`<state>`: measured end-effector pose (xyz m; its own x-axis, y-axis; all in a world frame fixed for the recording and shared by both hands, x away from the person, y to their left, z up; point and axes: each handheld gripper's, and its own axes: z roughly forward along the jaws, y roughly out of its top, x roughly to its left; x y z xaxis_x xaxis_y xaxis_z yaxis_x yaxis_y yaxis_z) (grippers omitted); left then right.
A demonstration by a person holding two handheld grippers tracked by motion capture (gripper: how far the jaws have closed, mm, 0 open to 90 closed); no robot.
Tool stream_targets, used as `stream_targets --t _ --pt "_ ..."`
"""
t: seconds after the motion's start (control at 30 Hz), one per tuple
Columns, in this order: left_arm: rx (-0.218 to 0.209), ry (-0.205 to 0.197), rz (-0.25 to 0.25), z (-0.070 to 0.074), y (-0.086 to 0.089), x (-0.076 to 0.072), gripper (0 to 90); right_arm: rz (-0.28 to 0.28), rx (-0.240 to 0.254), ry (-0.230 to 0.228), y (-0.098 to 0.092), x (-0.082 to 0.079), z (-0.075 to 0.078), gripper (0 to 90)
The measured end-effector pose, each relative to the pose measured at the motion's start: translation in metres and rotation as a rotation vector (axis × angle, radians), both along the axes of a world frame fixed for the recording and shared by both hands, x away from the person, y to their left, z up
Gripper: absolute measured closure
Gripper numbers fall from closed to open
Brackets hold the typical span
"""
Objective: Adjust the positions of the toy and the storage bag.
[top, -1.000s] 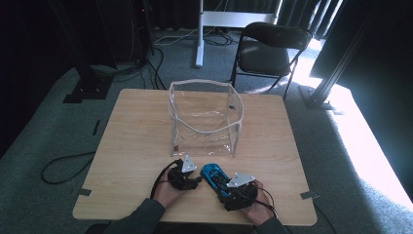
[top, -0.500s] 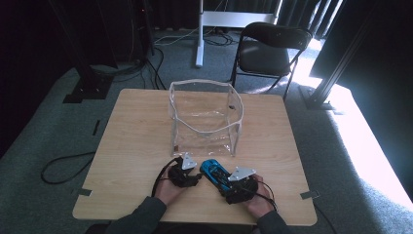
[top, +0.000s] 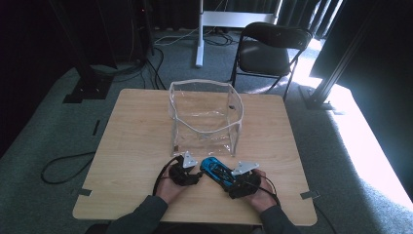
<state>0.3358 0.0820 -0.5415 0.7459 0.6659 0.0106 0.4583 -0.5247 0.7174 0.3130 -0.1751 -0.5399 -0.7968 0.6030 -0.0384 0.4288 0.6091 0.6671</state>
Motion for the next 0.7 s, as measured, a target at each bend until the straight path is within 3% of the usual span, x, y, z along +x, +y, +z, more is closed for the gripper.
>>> stream_targets --t 0.7 --pt "-0.005 -0.003 -0.003 -0.001 0.002 -0.002 49.8 0.020 -0.017 -0.007 -0.010 0.017 0.000 13.0"
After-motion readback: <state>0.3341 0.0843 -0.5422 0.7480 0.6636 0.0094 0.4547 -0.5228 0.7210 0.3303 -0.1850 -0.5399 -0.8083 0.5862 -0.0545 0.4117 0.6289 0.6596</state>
